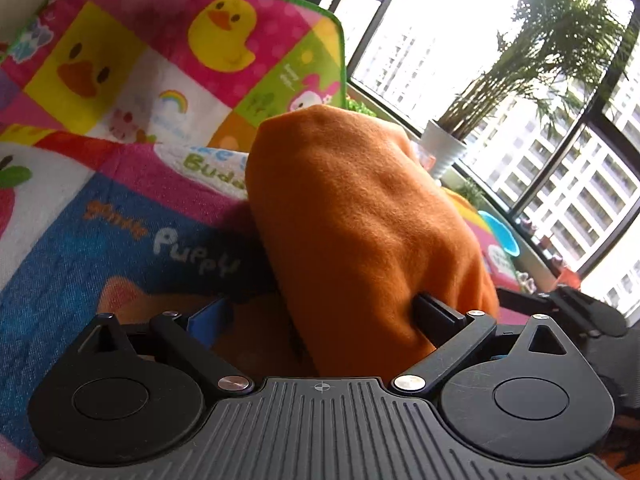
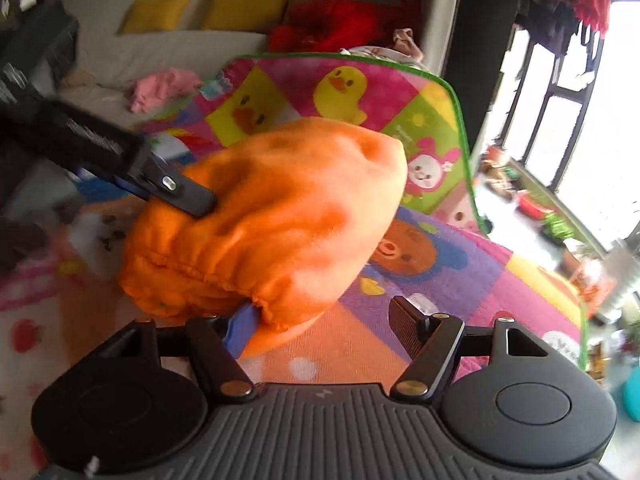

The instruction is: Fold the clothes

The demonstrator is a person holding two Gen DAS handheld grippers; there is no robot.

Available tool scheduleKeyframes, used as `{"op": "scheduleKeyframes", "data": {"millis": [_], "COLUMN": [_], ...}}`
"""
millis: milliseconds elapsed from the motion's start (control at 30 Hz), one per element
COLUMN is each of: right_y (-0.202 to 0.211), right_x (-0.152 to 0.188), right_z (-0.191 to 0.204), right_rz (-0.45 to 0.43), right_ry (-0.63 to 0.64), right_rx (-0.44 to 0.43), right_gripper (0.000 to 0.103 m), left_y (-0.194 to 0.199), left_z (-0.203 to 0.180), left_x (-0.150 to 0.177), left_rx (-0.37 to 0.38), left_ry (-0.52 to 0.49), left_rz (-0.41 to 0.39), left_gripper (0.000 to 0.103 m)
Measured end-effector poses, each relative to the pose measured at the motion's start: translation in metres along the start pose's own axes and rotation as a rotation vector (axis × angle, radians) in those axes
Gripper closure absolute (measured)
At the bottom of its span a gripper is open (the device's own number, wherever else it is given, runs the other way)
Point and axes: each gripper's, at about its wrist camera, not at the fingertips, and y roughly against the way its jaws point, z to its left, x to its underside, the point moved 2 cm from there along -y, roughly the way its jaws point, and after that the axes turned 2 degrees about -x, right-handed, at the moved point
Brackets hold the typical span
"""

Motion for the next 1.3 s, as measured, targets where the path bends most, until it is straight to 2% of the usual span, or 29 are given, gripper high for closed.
{"op": "scheduleKeyframes", "data": {"millis": [133,267,333,467,633,767,900,1133,1233,1300], "right_y": [0.023,0.006,-0.02,-0.075,-0.07,-0.067,-0.065,-0.097,-0.125,-0.138], "right_x": [-0.018,-0.039,-0.042,-0.021,-0.007,-0.009,-0.027,-0.08,-0.081,-0.069], "right_z": [-0.026,-0.043,-0.047,-0.039,-0.041,-0.049,-0.065,-0.106,-0.11,-0.105], "right_rz": [-0.092,-0.15,-0.121,0.037,0.041,0.061,0.025,-0.111,-0.06,-0.007], "right_ry": [-0.166,-0.239,-0.236,-0.238,-0.234,-0.21,-0.256,-0.413,-0.404,-0.375], "right_rx": [-0.104,-0.045,-0.004,0.063,0.07,0.068,0.023,0.053,0.127,0.155], "right_gripper": [0.026,0.024,0.024,0.024,0.024,0.023,0.023,0.023,0.023,0.022], "left_y": [0.002,0.001,0.0,0.008,0.018,-0.018,-0.044,-0.052,-0.052,-0.052], "left_z": [0.001,0.0,0.001,0.002,0.006,0.009,0.018,0.027,0.028,0.028], "left_x": [0.002,0.001,0.0,-0.013,-0.045,-0.063,-0.068,-0.067,-0.067,-0.067], "left_rx": [0.003,-0.001,-0.009,-0.04,-0.105,-0.154,-0.161,-0.177,-0.175,-0.174], "left_ry": [0.0,-0.005,-0.013,-0.029,-0.052,-0.076,-0.05,-0.07,-0.069,-0.069], "left_rz": [0.001,-0.001,-0.001,-0.028,-0.112,-0.087,-0.049,-0.042,-0.042,-0.043], "left_gripper": [0.002,0.002,0.002,0.003,0.003,0.002,0.002,0.001,0.001,0.001]}}
